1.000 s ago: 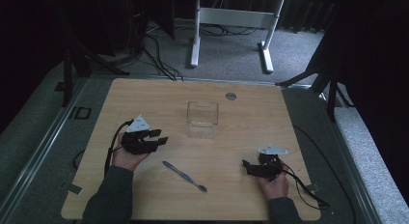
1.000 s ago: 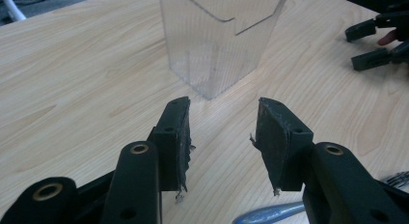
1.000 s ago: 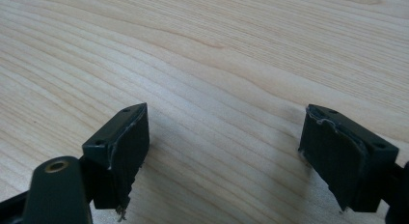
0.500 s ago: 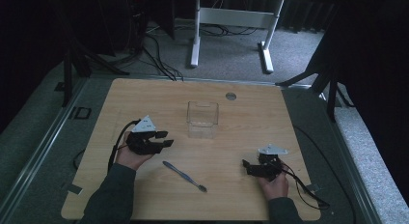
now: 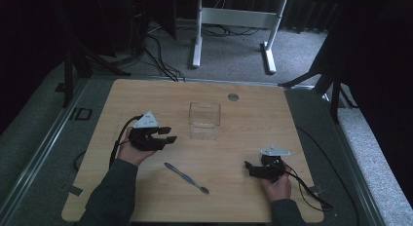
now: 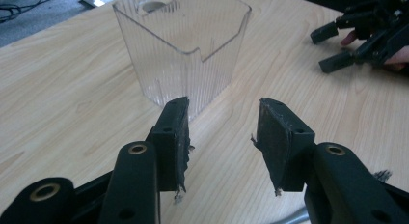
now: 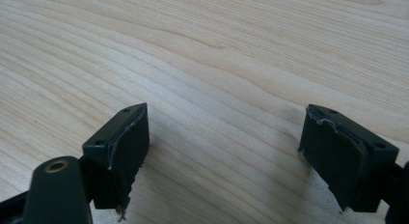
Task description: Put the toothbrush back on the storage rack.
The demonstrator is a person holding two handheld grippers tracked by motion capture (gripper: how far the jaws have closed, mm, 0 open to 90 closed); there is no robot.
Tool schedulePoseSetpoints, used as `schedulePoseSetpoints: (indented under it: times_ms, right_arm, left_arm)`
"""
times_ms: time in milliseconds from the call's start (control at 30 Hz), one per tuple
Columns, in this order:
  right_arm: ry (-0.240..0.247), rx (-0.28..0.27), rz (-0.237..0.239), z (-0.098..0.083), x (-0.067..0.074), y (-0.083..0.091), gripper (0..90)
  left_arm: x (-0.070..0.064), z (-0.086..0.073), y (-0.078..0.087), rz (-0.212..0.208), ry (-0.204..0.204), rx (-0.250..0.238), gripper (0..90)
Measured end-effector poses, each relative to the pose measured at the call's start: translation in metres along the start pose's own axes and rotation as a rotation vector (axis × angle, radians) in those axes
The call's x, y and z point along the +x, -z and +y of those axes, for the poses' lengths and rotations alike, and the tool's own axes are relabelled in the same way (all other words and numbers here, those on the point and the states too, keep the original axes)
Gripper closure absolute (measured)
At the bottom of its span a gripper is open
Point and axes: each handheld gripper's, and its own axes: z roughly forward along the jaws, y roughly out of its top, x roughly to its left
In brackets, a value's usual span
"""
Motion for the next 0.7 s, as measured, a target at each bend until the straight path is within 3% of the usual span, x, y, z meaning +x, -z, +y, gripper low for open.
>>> schedulePoseSetpoints:
  times_ms: [233, 400, 700]
  right_arm:
    - [0.002, -0.001, 0.0, 0.0, 0.0, 0.0, 17.6]
    - [0.003, -0.001, 0.0, 0.0, 0.0, 0.0, 17.7]
    - [0.003, -0.001, 0.0, 0.0, 0.0, 0.0, 17.7]
  left_arm:
    - [0.004, 0.01, 0.001, 0.015, -0.003, 0.004, 54.5]
    - [0.004, 0.014, 0.001, 0.01, -0.029, 0.005, 54.5]
    - [0.0, 0.019, 0.002, -0.039, -0.092, 0.009, 54.6]
